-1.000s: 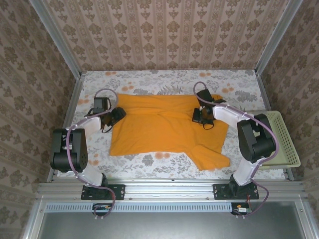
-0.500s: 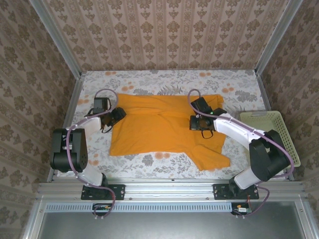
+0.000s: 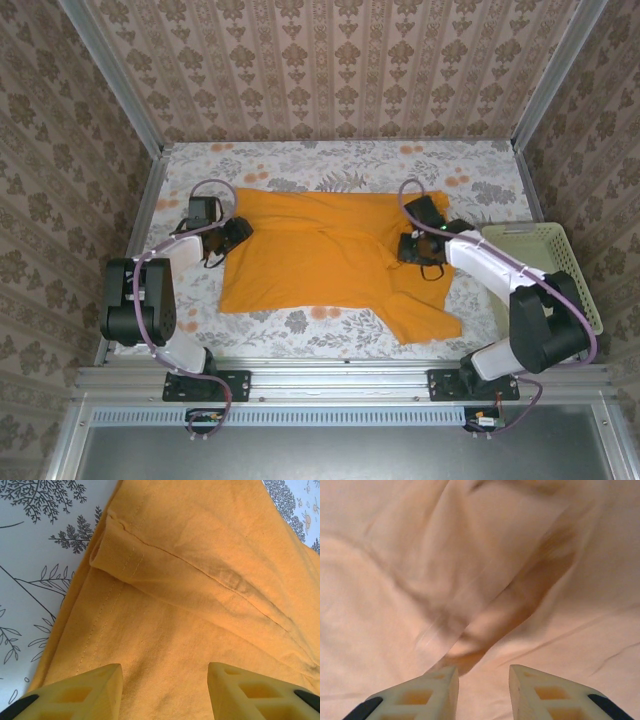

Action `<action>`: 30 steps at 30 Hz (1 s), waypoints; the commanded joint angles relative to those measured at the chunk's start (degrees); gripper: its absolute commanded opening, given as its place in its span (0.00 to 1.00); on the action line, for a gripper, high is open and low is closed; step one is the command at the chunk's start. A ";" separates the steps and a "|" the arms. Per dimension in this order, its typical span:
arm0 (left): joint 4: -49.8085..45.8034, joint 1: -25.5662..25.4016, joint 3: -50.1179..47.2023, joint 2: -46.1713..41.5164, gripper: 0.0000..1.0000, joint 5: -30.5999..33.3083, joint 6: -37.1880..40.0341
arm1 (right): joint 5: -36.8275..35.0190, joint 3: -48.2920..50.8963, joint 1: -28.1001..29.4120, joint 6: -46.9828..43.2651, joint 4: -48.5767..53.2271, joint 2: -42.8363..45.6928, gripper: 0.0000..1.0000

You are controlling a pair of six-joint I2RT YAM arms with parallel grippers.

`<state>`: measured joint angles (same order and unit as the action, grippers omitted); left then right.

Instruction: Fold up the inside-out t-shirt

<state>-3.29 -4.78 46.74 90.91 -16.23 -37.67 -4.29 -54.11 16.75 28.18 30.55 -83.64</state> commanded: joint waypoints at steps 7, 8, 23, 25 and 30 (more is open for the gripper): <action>-1.39 0.17 0.40 -0.78 0.49 0.41 1.47 | 2.83 -5.82 -8.47 -3.25 -2.18 -10.86 0.28; -1.42 0.24 0.41 -0.83 0.50 0.41 1.50 | 3.20 -6.00 -8.78 -3.03 -2.62 -11.64 0.28; -0.42 0.14 0.00 -0.24 0.49 -0.21 1.10 | 4.29 -9.56 -11.28 -1.72 -4.10 -17.86 0.32; -0.45 0.18 -0.08 -0.34 0.50 -0.21 1.11 | 4.72 -9.87 -11.39 -1.64 -4.01 -18.49 0.28; -0.51 0.21 -0.22 -0.43 0.49 -0.16 1.19 | 4.15 -8.92 -11.39 -1.63 -3.52 -17.57 0.14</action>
<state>-3.49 -4.78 46.74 90.91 -16.25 -37.67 -0.43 -62.83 5.61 26.04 26.28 -101.27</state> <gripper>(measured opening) 0.495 0.163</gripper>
